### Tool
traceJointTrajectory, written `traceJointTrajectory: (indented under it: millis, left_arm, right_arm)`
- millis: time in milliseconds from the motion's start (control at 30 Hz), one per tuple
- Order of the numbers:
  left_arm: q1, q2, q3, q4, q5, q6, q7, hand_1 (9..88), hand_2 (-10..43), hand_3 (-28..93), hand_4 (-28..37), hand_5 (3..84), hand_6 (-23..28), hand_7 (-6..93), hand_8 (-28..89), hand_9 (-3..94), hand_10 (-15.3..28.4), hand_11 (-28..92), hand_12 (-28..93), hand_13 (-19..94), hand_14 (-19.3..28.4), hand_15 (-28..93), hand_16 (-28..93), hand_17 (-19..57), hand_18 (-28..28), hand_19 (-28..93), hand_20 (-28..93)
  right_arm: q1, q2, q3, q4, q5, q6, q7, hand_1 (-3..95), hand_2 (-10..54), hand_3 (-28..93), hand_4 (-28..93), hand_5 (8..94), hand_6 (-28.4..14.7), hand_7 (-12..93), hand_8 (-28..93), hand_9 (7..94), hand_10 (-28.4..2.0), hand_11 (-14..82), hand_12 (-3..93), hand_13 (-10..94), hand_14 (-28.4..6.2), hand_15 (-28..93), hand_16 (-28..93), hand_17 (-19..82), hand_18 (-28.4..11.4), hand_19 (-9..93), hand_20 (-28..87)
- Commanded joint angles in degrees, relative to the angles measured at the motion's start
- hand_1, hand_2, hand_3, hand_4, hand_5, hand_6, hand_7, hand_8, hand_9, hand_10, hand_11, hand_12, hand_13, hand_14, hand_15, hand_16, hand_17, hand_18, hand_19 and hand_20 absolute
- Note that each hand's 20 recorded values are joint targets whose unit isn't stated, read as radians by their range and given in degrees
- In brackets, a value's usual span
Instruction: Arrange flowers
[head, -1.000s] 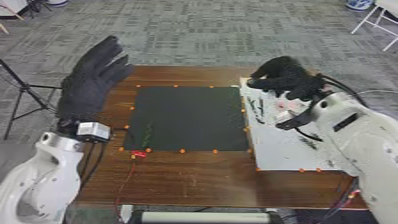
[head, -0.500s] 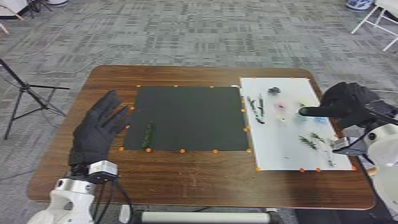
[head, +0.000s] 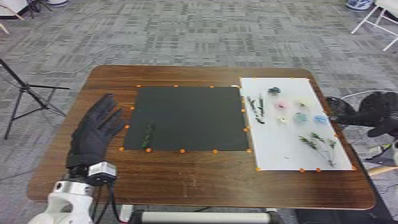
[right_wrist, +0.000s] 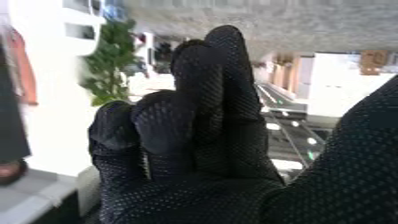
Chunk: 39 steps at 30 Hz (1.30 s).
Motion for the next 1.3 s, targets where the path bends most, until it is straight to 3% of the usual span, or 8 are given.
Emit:
traceJointTrajectory:
  millis: [33,133,233,367,700,900,1133,1300]
  left_arm:
    - [0.8,-0.82,0.56,0.24,-0.53,-0.32,0.37,23.8,-7.3,65,-28.3,21.1,2.3,20.8,-11,16.0,9.7,13,19,13,13.9,7,9,-18.3,21.3,39,5]
    - [1.1,-0.39,0.17,0.23,-2.82,-1.26,0.49,23.7,-7.3,65,-28.3,21.2,2.3,21.0,-11,16.2,9.8,13,19,14,14.0,7,9,-18.2,21.4,39,5]
    - [2.1,-0.34,-0.26,-0.11,-3.58,0.0,1.16,23.7,-7.3,65,-28.3,21.8,2.5,20.9,-11,16.5,9.8,13,19,14,14.1,7,9,-18.3,21.5,39,5]
    - [1.5,0.11,1.3,0.41,-7.68,1.03,3.09,23.5,-7.4,65,-28.3,22.3,2.5,21.0,-11,16.9,10.1,14,19,14,14.3,8,9,-18.2,21.7,39,5]
    - [2.5,-0.32,1.26,0.23,-7.43,0.86,3.24,23.7,-7.2,65,-28.3,22.2,2.5,21.3,-11,16.8,10.0,14,19,14,14.0,8,9,-18.3,21.5,39,5]
    - [2.3,-0.73,1.2,0.45,-7.02,0.04,2.54,23.5,-7.3,65,-28.3,22.1,2.6,21.3,-11,16.8,9.9,14,19,14,14.0,8,9,-18.2,21.5,39,5]
    - [2.9,-1.1,0.69,0.4,-6.37,0.99,2.43,23.5,-7.2,65,-28.3,22.2,2.6,21.3,-11,16.8,9.9,14,19,14,14.0,8,9,-18.3,21.5,39,5]
    - [3.2,-1.7,0.1,1.49,-6.83,2.16,2.03,23.4,-7.2,65,-28.3,22.2,2.5,21.4,-11,16.8,9.9,14,19,14,14.0,8,9,-18.3,21.4,39,5]
  right_arm:
    - [-7.5,-3.1,1.6,-0.7,1.5,1.4,1.5,45.8,-6.3,-25,-2,61.6,-3.0,35,-12,64.7,-13.8,52.7,32.6,65,-11.9,81,27,33,-22.2,92,50]
    - [-7.6,-4.0,0.7,0.2,2.2,1.8,1.2,45.4,-6.0,-25,-3,61.5,-3.1,35,-12,64.8,-14.0,54.3,32.7,66,-11.5,83,27,34,-22.7,93,50]
    - [-6.2,-3.9,-1.4,1.7,3.5,2.1,1.1,42.1,-4.4,-23,-3,61.2,-3.4,35,-12,64.6,-14.3,54.7,32.5,66,-11.6,84,27,34,-23.0,93,52]
    - [-4.5,-3.1,-4.3,3.6,2.6,2.2,1.3,40.1,-3.9,-21,-4,60.9,-3.8,34,-12,64.4,-14.5,54.9,32.5,66,-11.9,84,27,34,-23.1,93,52]
    - [0.0,-2.8,-7.6,7.8,0.5,1.4,0.2,35.0,-8.3,25,-21,49.5,-5.4,32,-12,53.8,-16.1,43.9,29.3,60,-13.8,81,25,31,-23.3,92,49]
    - [-1.1,-2.9,-7.6,7.6,-0.9,1.4,1.1,35.3,-9.2,31,-24,49.4,-5.3,32,-12,53.7,-15.9,44.4,29.1,59,-13.8,80,24,31,-22.8,90,48]
    - [-1.9,-3.4,-8.2,8.1,-1.2,-1.0,2.3,35.8,-9.4,32,-26,51.0,-4.9,33,-13,55.4,-15.3,44.6,28.8,59,-13.6,77,24,30,-22.6,89,47]
    - [-3.1,-4.6,-9.0,8.1,-1.8,-1.5,3.7,36.1,-9.5,35,-27,53.3,-4.5,33,-13,58.7,-14.4,45.7,28.7,60,-13.0,78,24,30,-22.3,89,47]
